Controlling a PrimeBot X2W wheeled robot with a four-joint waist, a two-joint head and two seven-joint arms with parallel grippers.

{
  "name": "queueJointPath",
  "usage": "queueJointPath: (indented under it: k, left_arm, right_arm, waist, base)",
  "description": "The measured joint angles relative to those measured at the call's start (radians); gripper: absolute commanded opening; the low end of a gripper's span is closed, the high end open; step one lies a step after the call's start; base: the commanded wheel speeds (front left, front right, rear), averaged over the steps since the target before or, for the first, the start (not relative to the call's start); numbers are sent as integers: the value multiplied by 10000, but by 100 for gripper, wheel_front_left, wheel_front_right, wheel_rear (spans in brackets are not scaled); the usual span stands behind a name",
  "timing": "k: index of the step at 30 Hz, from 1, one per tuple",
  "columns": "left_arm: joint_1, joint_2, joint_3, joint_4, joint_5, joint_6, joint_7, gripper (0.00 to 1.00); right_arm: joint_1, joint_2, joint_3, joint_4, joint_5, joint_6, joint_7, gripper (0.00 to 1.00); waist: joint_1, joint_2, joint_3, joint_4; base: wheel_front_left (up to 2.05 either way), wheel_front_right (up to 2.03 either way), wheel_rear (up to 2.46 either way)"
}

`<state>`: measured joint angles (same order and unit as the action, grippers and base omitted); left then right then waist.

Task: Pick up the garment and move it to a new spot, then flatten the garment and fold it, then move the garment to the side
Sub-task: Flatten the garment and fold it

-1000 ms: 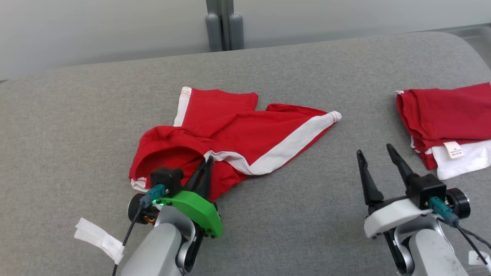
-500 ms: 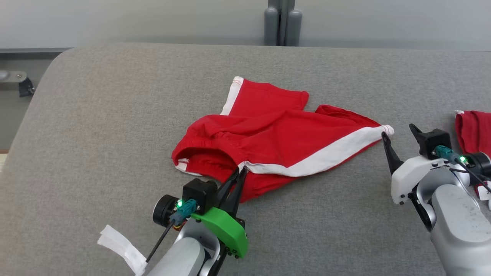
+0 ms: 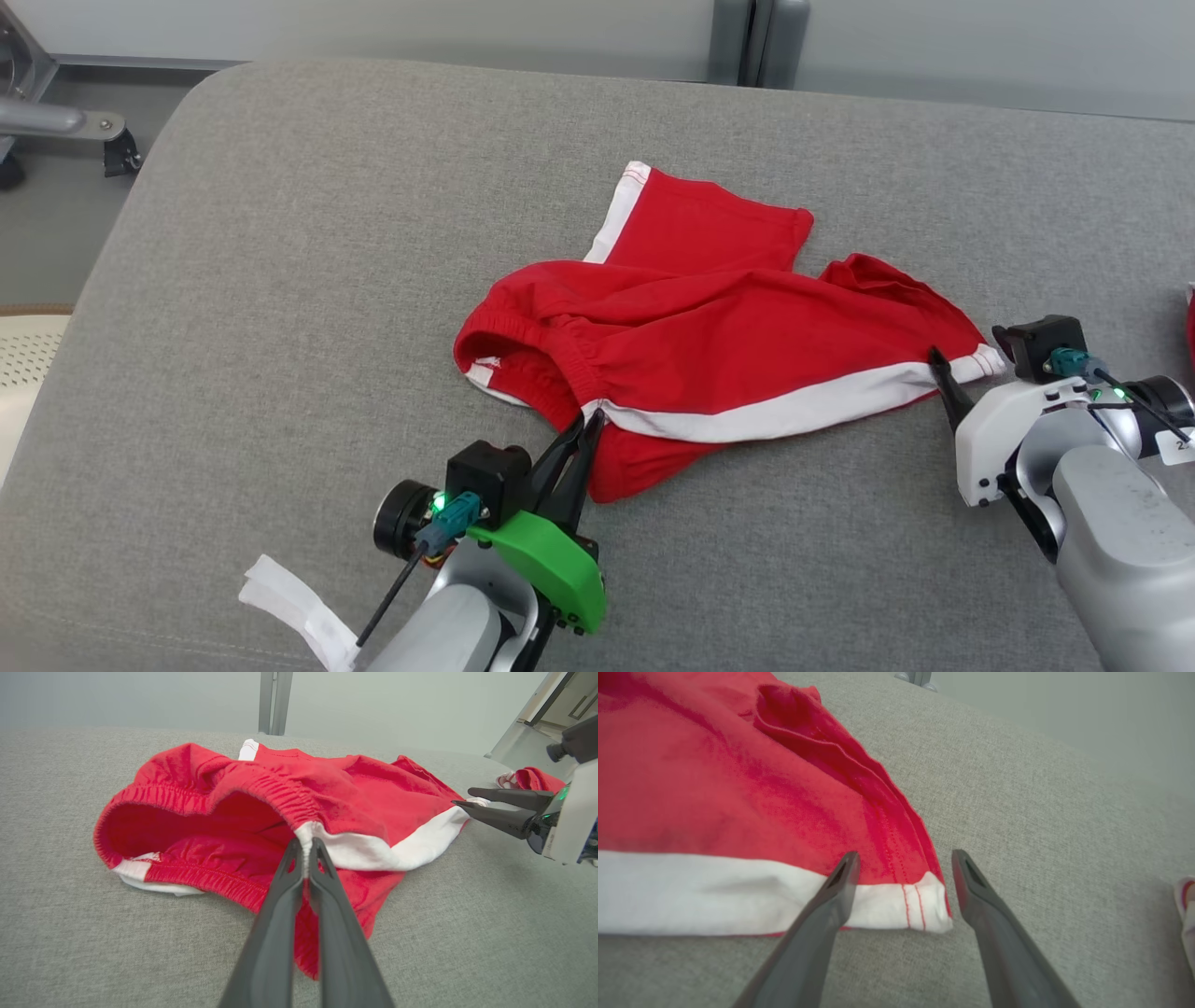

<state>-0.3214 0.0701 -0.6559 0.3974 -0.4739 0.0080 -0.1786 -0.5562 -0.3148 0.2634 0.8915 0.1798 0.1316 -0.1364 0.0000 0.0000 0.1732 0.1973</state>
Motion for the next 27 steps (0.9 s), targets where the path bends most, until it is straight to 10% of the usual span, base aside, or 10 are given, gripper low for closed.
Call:
queueJointPath:
  k: [27]
  left_arm:
    - [56, 115, -25, 48, -274, 102, -29, 0]
  right_arm:
    - [125, -426, 2073, -88, 1620, 0, -146, 100]
  waist:
    - [0, 0, -302, -461]
  base:
    - [0, 0, 0]
